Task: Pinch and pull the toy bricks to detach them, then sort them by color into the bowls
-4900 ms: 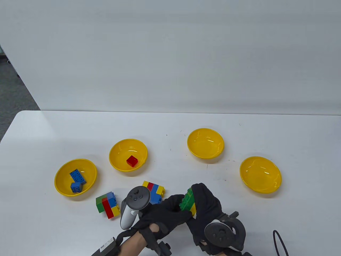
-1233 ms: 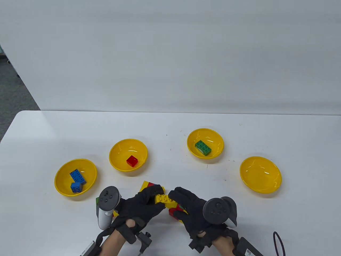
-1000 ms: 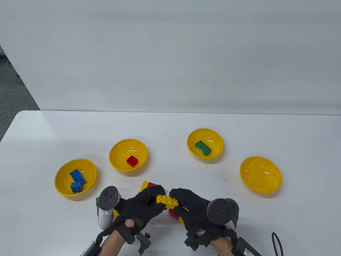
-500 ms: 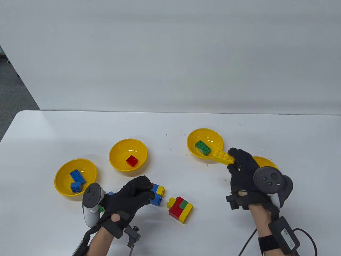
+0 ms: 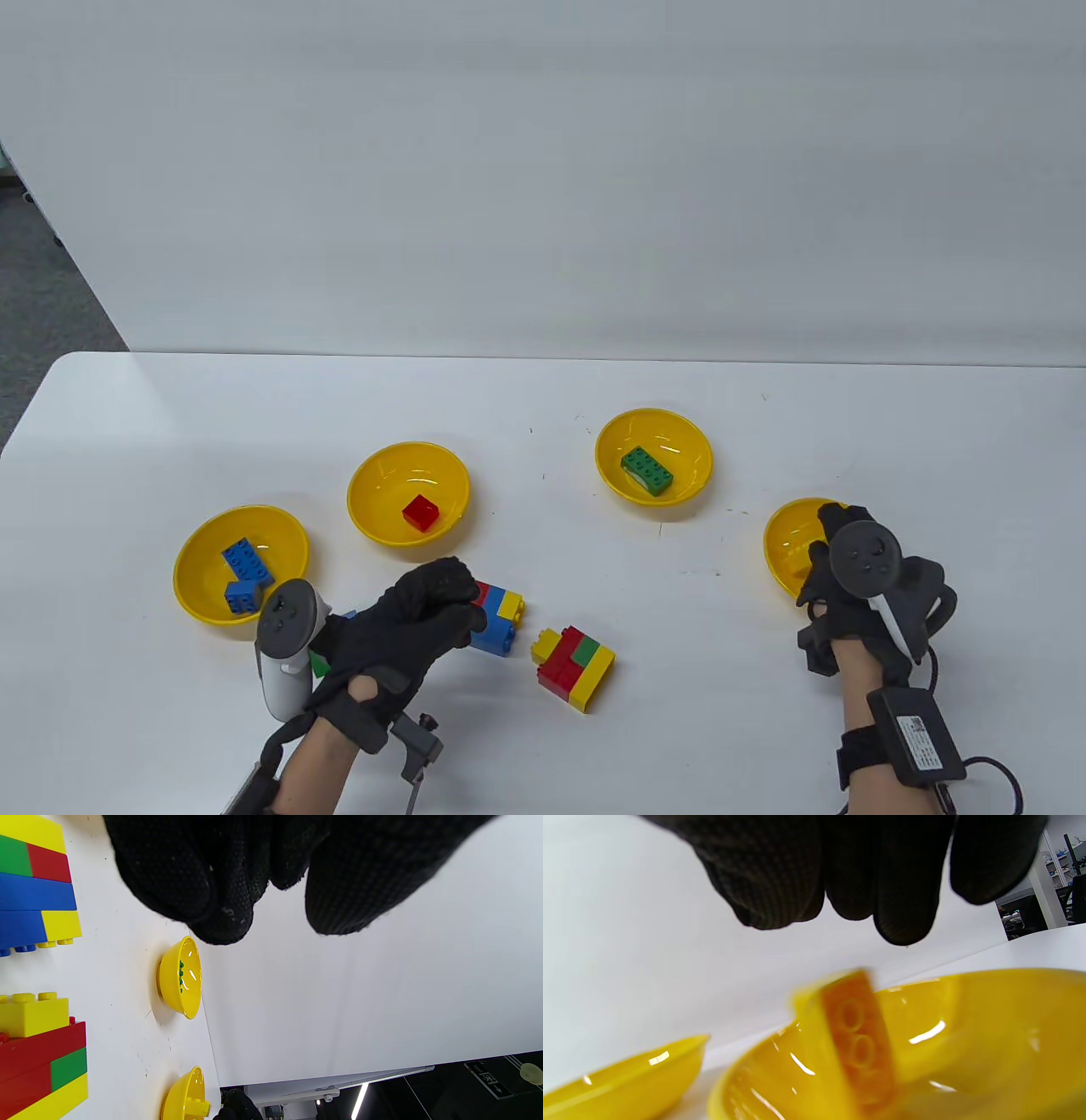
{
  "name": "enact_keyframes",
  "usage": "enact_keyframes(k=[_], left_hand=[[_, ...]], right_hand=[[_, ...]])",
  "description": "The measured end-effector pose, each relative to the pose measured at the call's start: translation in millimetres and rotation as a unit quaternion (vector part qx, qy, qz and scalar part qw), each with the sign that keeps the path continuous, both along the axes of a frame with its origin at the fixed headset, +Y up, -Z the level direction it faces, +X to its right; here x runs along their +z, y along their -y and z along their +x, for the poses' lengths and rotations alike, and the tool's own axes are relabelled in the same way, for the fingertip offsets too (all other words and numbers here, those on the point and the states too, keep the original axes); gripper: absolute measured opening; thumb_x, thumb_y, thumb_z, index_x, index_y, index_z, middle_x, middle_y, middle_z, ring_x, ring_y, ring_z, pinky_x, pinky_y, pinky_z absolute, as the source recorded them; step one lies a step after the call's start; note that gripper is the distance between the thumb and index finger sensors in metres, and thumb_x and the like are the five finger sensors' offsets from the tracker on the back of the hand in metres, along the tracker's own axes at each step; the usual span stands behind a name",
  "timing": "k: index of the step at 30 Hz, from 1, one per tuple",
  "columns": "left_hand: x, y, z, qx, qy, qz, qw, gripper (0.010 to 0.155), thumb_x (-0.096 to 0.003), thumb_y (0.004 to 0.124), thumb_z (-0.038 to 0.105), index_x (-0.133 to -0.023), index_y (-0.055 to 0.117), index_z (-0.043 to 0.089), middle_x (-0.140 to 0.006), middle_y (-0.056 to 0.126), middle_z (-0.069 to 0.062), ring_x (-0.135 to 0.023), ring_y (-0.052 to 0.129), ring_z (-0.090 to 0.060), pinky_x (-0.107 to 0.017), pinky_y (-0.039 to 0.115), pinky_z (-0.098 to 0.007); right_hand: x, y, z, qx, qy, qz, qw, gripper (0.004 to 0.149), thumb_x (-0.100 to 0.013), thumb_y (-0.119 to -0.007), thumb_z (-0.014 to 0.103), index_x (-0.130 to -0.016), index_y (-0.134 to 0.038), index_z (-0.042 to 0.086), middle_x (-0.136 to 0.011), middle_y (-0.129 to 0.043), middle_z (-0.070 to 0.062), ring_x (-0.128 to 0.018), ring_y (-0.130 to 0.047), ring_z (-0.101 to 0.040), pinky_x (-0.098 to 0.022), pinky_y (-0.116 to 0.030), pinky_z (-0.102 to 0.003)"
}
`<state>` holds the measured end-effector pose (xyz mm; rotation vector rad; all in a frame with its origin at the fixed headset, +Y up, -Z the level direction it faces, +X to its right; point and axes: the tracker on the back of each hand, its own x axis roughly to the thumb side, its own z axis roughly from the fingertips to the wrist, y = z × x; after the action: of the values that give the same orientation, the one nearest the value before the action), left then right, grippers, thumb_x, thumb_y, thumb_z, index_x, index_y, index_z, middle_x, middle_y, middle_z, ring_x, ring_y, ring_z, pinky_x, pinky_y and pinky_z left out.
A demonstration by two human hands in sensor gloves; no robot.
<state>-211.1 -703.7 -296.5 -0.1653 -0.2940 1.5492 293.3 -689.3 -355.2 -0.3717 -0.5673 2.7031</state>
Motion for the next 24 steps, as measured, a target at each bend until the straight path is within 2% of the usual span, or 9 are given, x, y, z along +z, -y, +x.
enact_keyframes(k=[6, 9, 13, 15, 20, 24], left_hand=[[0, -1, 1, -0.002, 0.002, 0.002, 1.0, 0.067, -0.0464, 0.097, 0.035, -0.103, 0.067, 0.015, -0.101, 0.075, -0.024, -0.077, 0.099, -0.039, -0.055, 0.087, -0.052], [1, 0, 1, 0.0, 0.002, 0.003, 1.0, 0.066, -0.0468, 0.096, 0.035, -0.103, 0.067, 0.015, -0.101, 0.075, -0.024, -0.077, 0.099, -0.039, -0.056, 0.087, -0.052], [3, -2, 2, -0.003, 0.004, 0.007, 1.0, 0.066, -0.047, 0.096, 0.036, -0.103, 0.068, 0.015, -0.101, 0.075, -0.024, -0.076, 0.098, -0.041, -0.055, 0.087, -0.053], [3, -2, 3, -0.004, 0.004, 0.009, 1.0, 0.065, -0.0473, 0.095, 0.036, -0.103, 0.068, 0.015, -0.101, 0.076, -0.024, -0.077, 0.098, -0.04, -0.055, 0.087, -0.053], [4, -1, 2, -0.005, 0.005, 0.01, 1.0, 0.065, -0.0474, 0.095, 0.037, -0.102, 0.068, 0.015, -0.101, 0.076, -0.024, -0.077, 0.098, -0.04, -0.055, 0.087, -0.053], [4, -1, 3, -0.007, 0.006, 0.011, 1.0, 0.065, -0.0477, 0.095, 0.037, -0.103, 0.068, 0.015, -0.101, 0.076, -0.024, -0.077, 0.098, -0.04, -0.055, 0.086, -0.053]], right_hand=[[20, -24, -24, -0.026, -0.054, 0.06, 0.996, 0.052, -0.037, -0.085, 0.024, -0.087, -0.083, 0.008, -0.093, -0.08, -0.024, -0.07, -0.092, -0.047, -0.048, -0.075, -0.067], [30, -29, -53, -0.043, -0.113, 0.074, 0.99, 0.054, -0.038, -0.085, 0.027, -0.089, -0.081, 0.008, -0.093, -0.079, -0.025, -0.07, -0.091, -0.047, -0.048, -0.075, -0.067], [45, -28, -104, -0.08, -0.219, 0.069, 0.97, 0.059, -0.038, -0.085, 0.032, -0.091, -0.079, 0.006, -0.094, -0.078, -0.027, -0.071, -0.09, -0.049, -0.049, -0.073, -0.069], [52, -21, -130, -0.072, -0.262, 0.047, 0.961, 0.064, -0.037, -0.086, 0.036, -0.093, -0.076, 0.005, -0.095, -0.076, -0.028, -0.073, -0.088, -0.05, -0.049, -0.072, -0.071], [70, 16, -197, 0.041, -0.357, -0.099, 0.928, 0.085, -0.037, -0.085, 0.05, -0.102, -0.06, 0.001, -0.104, -0.061, -0.029, -0.084, -0.076, -0.054, -0.054, -0.065, -0.075], [73, 41, -223, 0.117, -0.355, -0.157, 0.914, 0.095, -0.035, -0.086, 0.056, -0.104, -0.052, 0.0, -0.106, -0.053, -0.03, -0.089, -0.069, -0.055, -0.055, -0.06, -0.078]])
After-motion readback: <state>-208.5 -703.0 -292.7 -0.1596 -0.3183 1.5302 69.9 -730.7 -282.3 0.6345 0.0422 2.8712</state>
